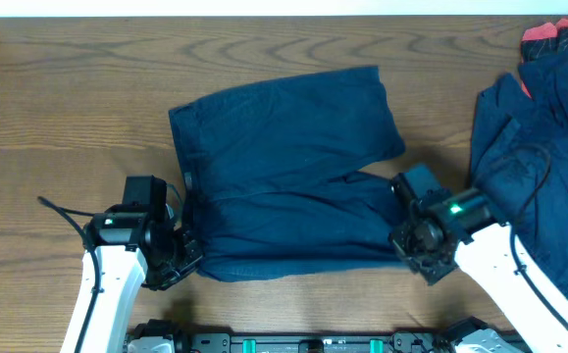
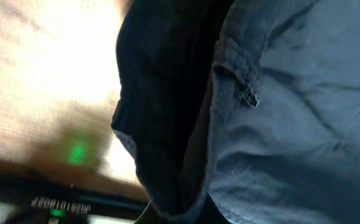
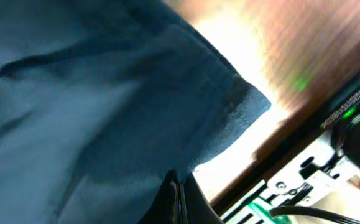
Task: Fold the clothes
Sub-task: 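Lift the bottom hem with both grippers and fold it up onto the waistband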
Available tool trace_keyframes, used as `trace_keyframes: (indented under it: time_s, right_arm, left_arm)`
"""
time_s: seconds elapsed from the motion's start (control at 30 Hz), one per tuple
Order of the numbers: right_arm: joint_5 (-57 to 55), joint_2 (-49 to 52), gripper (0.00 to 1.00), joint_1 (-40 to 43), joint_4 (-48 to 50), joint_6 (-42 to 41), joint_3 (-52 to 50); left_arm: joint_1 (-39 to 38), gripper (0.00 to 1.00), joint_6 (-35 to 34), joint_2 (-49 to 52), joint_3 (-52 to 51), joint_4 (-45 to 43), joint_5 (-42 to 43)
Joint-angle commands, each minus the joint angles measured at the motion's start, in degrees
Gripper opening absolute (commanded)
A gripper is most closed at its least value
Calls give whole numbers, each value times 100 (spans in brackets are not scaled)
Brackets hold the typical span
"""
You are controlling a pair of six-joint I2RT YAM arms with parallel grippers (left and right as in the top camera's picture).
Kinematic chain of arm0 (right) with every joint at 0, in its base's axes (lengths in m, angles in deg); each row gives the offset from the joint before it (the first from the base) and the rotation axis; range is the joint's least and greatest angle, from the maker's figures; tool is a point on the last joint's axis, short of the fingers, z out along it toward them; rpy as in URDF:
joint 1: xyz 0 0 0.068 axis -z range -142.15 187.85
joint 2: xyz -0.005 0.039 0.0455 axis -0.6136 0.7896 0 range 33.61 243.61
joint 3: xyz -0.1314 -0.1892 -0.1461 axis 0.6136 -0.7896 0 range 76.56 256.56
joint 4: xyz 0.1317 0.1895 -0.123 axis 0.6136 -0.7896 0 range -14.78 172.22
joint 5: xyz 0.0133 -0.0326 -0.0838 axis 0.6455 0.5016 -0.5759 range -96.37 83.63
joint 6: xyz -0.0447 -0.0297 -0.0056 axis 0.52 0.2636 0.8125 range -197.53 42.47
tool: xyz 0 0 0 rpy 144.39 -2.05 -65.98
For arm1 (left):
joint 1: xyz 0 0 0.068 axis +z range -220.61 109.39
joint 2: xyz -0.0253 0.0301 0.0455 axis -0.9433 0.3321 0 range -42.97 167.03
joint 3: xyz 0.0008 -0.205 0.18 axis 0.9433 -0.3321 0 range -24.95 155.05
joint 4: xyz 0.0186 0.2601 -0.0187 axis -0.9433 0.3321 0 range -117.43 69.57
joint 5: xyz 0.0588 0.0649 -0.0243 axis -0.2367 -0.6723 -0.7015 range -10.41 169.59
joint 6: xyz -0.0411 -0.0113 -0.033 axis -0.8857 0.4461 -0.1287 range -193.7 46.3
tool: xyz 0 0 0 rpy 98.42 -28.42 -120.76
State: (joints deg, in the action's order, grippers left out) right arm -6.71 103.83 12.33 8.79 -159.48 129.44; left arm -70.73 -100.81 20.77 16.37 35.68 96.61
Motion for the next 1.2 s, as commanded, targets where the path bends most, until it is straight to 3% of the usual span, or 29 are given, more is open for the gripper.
trace_keyframes:
  time_s: [0.0, 0.2, 0.43, 0.8, 0.97, 1.07, 1.17]
  right_arm:
    - [-822, -52, 1, 74, -190, 514, 389]
    - [-894, -52, 1, 74, -271, 645, 562]
    - [-1235, -52, 1, 76, -267, 885, 671]
    - [-1676, -52, 1, 76, -498, 1235, 1464]
    - [-1941, -44, 1, 76, 9, 1967, 1777]
    - [-1912, 26, 1, 81, 704, 2765, 1899]
    - [-1943, 136, 1, 116, 1196, 2894, 1956]
  left_arm:
    - [33, 6, 48, 22, 114, 144, -258]
    - [33, 6, 55, 15, 114, 199, -192]
    - [33, 6, 184, -90, 225, 267, 531]
    - [33, 6, 177, -1425, 822, 868, 527]
    - [33, 6, -44, -1757, 828, 302, 4]
    - [33, 6, -214, -1672, 826, -398, -483]
    - [33, 6, -214, -1451, 826, -1200, -621]
